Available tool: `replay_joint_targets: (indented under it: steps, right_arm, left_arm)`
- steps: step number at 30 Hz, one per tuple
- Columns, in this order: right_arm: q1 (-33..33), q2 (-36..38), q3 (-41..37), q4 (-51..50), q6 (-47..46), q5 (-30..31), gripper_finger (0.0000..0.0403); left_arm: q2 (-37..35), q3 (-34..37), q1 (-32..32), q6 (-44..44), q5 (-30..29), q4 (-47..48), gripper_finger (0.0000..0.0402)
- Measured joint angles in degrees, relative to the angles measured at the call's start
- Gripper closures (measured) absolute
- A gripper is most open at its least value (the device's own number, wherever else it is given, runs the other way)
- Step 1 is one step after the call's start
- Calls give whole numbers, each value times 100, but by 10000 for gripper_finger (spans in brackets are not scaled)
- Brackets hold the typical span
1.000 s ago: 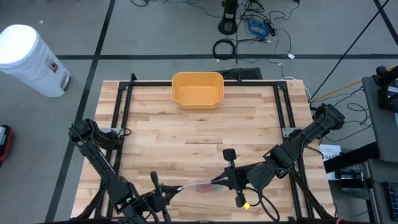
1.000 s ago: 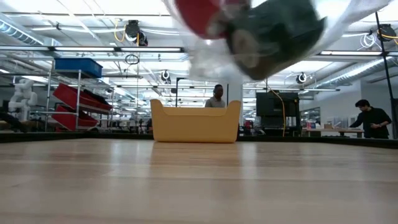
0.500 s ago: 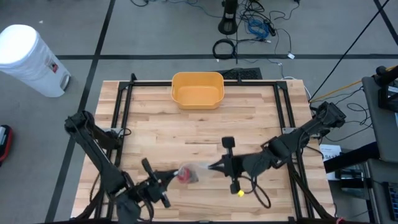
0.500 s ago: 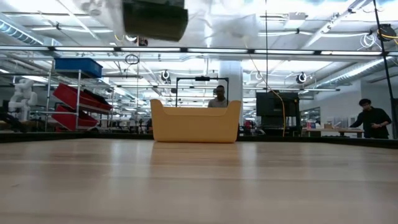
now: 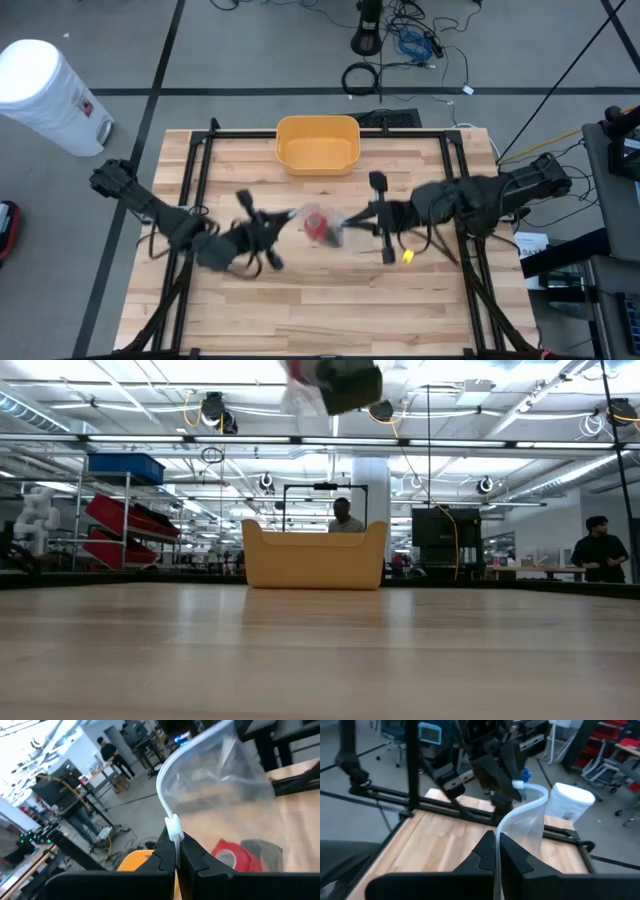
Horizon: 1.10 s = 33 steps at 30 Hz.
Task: Roll bandage
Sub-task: Put the transparent zip bag with the rolled bandages into the yellow bin
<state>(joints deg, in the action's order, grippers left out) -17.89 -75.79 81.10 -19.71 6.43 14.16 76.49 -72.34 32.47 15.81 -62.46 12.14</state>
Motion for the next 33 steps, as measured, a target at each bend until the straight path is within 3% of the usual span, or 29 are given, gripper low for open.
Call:
replay_joint_targets:
  steps: [5, 13, 21, 33]
  right_arm:
    - [672, 166, 0, -13, 214, -554, 402]
    - [1813, 236, 0, -24, 761, -1233, 402]
    - [3107, 234, 0, -23, 952, -2230, 402]
    - [4702, -195, 0, 482, 974, -4000, 403]
  left_arm:
    - [-302, 2, -793, 144, 695, 42, 400]
    - [-657, 2, -1880, 580, 1324, 71, 400]
    - [-695, 2, -3339, 601, 2940, 109, 400]
    - [-613, 4, -5296, 566, 4750, 141, 400]
